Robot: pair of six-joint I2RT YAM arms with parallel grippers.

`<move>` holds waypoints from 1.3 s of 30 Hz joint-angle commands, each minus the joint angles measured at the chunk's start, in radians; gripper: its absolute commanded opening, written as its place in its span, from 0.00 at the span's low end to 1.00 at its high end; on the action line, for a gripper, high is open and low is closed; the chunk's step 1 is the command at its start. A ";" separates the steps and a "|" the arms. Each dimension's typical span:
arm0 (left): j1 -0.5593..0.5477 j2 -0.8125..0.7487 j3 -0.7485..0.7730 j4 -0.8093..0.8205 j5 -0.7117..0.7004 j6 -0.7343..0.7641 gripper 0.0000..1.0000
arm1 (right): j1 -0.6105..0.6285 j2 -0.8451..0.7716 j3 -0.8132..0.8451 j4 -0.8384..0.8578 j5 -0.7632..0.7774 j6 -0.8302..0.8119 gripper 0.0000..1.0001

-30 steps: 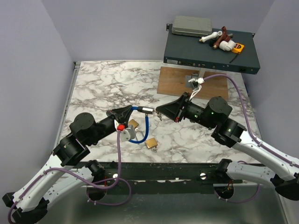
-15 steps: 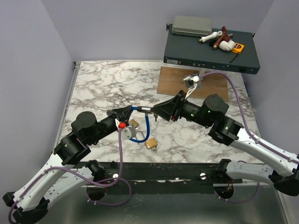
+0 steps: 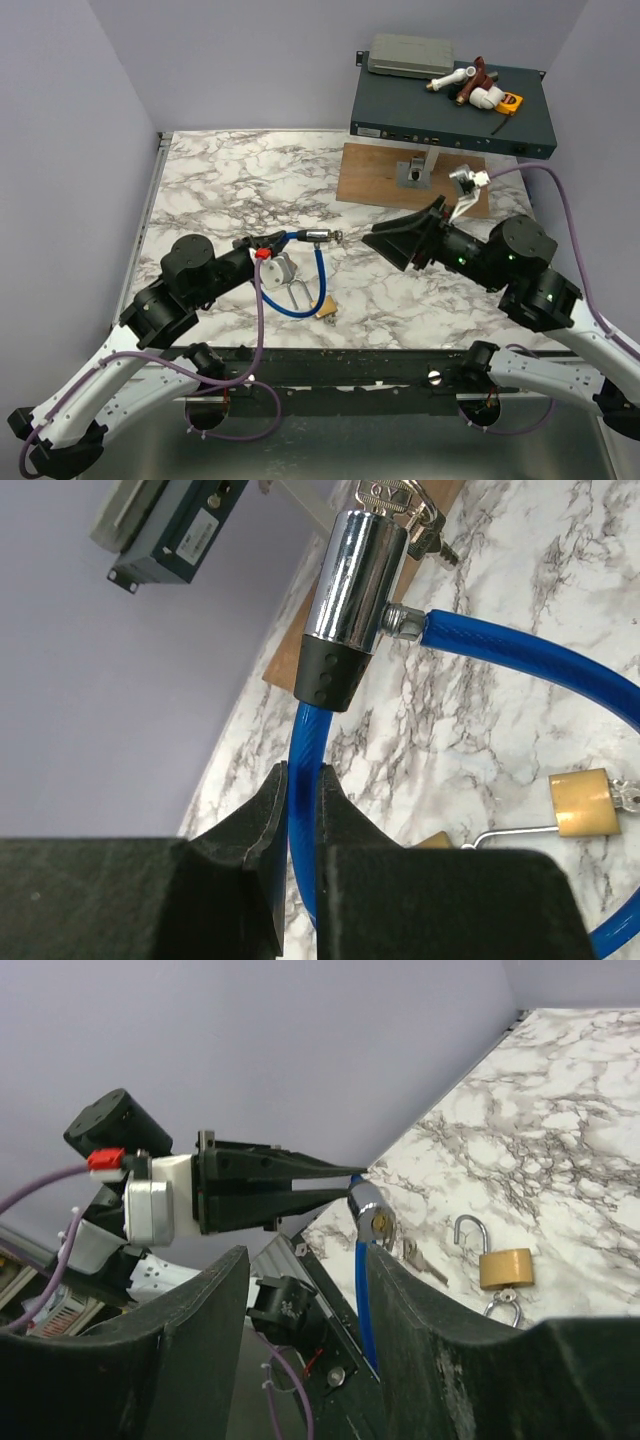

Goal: Unlock with the key
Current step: Unlock the lock.

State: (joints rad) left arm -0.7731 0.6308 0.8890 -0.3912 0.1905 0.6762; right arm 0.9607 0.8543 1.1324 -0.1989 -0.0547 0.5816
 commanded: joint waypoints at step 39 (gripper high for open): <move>0.093 0.094 0.217 -0.120 0.391 -0.463 0.74 | 0.023 0.131 -0.104 0.013 -0.377 -0.294 0.01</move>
State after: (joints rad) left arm -0.7048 0.7013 1.0569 -0.4549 0.4637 0.2630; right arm 0.9817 1.0031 0.9733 -0.1696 -0.3267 0.3820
